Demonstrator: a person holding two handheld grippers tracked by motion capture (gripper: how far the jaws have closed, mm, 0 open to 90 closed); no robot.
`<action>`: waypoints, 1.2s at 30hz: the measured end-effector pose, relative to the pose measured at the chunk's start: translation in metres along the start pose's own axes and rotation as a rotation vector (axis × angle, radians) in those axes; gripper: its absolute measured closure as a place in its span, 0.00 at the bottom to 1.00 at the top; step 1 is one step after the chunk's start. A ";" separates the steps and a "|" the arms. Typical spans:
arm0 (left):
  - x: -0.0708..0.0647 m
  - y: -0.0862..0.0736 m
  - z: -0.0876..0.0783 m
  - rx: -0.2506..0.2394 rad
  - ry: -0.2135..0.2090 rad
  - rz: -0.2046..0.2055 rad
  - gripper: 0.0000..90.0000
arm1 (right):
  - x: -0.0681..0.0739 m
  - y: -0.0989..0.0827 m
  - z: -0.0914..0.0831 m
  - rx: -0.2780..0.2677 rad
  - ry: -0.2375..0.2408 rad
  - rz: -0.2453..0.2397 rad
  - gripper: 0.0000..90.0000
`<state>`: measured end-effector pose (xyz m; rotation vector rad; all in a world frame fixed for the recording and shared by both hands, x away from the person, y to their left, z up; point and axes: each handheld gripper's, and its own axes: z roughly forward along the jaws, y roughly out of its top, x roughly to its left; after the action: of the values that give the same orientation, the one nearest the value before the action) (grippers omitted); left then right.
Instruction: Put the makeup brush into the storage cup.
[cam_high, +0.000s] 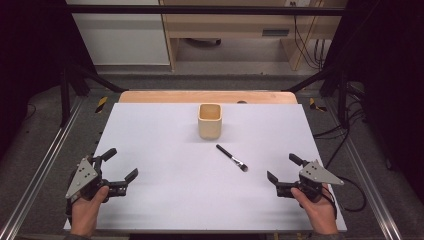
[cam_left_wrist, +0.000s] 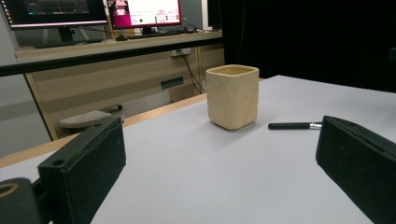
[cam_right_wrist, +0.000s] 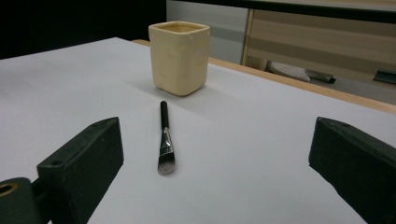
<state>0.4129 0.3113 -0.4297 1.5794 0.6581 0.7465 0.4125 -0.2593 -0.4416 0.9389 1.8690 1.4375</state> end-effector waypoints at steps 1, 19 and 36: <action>-0.001 0.000 0.000 0.003 0.000 0.001 0.01 | 0.001 0.000 0.000 0.010 -0.002 -0.004 0.04; -0.004 -0.007 0.010 0.024 -0.028 -0.004 0.01 | 0.008 0.035 0.018 0.225 0.020 -0.033 0.05; 0.002 -0.009 0.005 0.003 0.015 -0.046 0.01 | 0.001 0.083 0.024 0.332 0.000 -0.131 0.08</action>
<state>0.4180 0.3103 -0.4391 1.5575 0.7050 0.7239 0.4453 -0.2313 -0.3670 0.9462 2.1678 1.0700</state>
